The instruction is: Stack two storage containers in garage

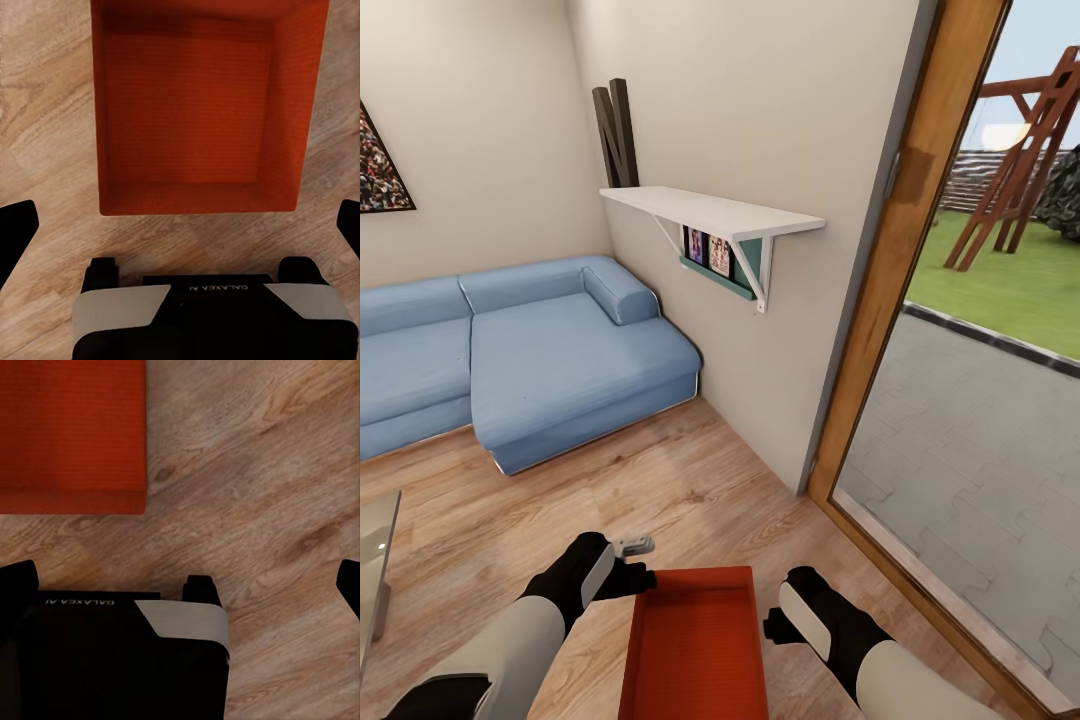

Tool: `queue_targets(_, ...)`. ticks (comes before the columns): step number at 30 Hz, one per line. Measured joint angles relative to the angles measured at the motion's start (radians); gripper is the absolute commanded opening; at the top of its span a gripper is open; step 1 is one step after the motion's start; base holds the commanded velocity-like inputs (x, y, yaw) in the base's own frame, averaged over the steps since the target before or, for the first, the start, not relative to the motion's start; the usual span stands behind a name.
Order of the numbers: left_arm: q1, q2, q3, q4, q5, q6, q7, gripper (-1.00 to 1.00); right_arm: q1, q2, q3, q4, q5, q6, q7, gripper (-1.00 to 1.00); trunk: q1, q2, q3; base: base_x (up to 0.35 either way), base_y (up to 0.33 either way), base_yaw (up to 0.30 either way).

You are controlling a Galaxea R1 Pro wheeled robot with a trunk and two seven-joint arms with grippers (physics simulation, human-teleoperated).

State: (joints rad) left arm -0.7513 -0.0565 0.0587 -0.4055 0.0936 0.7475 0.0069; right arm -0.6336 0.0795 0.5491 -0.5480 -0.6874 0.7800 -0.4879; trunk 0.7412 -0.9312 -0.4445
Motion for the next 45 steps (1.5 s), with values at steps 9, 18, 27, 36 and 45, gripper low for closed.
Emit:
queue_targets(9, 0.000, 0.000, -0.002, 0.000, -0.006, 0.000, 0.000, 1.00, 0.000, 0.000, -0.002, -0.003, 0.000, 0.001, -0.003, 1.00, 0.000, 0.000, 0.000, 0.000, 0.000, 0.000)
queue_targets(18, 0.021, 0.002, -0.005, 0.000, -0.011, 0.000, 0.004, 1.00, 0.000, 0.000, -0.002, 0.007, 0.000, -0.002, -0.001, 1.00, 0.000, 0.000, 0.000, 0.000, 0.000, 0.000)
queue_targets(27, 0.062, 0.005, -0.006, -0.001, -0.011, 0.000, 0.004, 1.00, 0.000, 0.003, -0.001, 0.027, 0.002, -0.009, -0.008, 1.00, 0.000, 0.000, 0.000, 0.000, 0.000, 0.000)
queue_targets(36, 0.080, 0.004, -0.005, -0.001, -0.010, -0.001, 0.002, 1.00, 0.000, 0.020, -0.001, 0.032, 0.002, -0.009, -0.002, 1.00, 0.000, 0.000, 0.000, 0.000, 0.000, 0.000)
queue_targets(45, 0.080, 0.004, -0.005, -0.001, -0.010, -0.001, 0.003, 1.00, 0.000, -0.145, -0.005, 0.035, 0.002, -0.009, 0.001, 1.00, 0.000, 0.000, 0.000, 0.000, 0.000, 0.000)
